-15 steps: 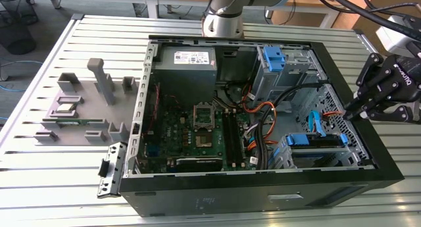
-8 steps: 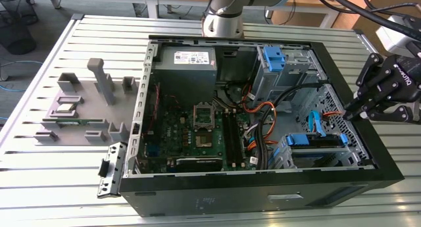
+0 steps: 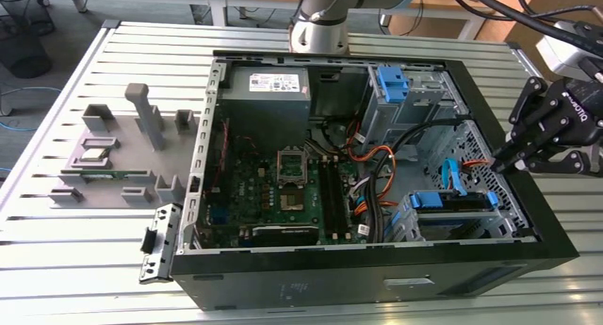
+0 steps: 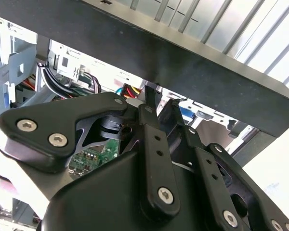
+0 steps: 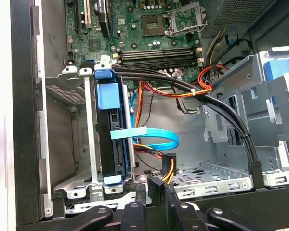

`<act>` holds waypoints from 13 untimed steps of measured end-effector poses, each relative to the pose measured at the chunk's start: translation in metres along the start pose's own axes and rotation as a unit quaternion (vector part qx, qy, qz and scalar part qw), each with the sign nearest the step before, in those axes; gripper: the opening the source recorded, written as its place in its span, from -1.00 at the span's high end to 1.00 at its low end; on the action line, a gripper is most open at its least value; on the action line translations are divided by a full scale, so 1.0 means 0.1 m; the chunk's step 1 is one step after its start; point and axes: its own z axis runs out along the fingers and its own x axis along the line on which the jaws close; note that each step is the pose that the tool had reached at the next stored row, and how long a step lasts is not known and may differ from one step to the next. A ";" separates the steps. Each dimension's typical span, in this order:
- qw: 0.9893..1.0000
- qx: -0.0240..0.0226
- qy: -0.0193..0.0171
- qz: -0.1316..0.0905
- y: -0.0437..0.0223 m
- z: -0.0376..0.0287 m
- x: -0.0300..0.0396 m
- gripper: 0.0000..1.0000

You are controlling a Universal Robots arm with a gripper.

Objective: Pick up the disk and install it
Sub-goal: 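Insert the second disk wire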

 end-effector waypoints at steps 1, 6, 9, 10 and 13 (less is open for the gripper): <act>1.000 0.000 0.001 0.000 0.000 0.000 0.000 0.41; 1.000 0.000 0.003 0.000 0.000 0.000 0.000 0.41; 1.000 0.000 0.004 0.001 0.000 0.001 -0.001 0.41; 1.000 0.000 0.004 0.001 0.000 0.001 -0.001 0.41; 1.000 0.000 0.005 0.001 0.000 0.002 -0.001 0.41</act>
